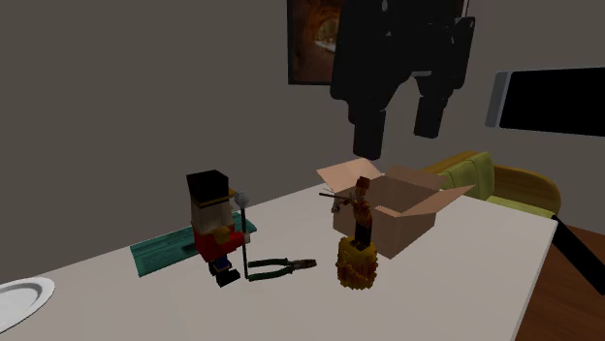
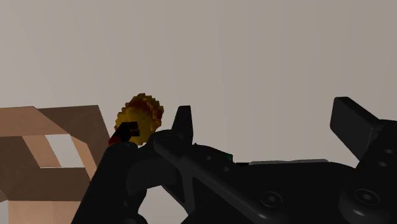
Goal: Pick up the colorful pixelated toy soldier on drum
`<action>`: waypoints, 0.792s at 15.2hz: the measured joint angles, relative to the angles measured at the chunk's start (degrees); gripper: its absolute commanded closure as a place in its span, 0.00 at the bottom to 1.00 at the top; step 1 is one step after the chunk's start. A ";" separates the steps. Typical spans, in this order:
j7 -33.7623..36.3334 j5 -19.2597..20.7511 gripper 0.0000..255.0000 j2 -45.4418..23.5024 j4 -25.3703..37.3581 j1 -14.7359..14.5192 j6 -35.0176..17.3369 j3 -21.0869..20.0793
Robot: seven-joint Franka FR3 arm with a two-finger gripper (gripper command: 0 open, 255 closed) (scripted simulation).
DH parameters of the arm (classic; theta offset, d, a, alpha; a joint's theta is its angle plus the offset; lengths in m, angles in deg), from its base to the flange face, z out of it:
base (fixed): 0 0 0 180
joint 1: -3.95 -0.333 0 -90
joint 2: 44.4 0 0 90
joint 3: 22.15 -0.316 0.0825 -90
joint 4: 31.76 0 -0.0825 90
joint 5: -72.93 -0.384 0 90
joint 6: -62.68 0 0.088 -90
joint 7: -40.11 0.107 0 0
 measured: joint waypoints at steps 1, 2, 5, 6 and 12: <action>0.00 0.00 0.00 0.00 0.00 0.00 0.00 0.00; -0.39 0.20 0.00 -0.56 -0.14 0.17 -0.76 0.43; -2.40 1.11 0.00 -3.42 -0.83 1.03 -4.64 2.72; -3.20 1.44 0.00 -4.78 -1.13 1.36 -6.44 3.62; -8.28 2.50 0.00 -14.02 0.32 3.00 -15.14 8.99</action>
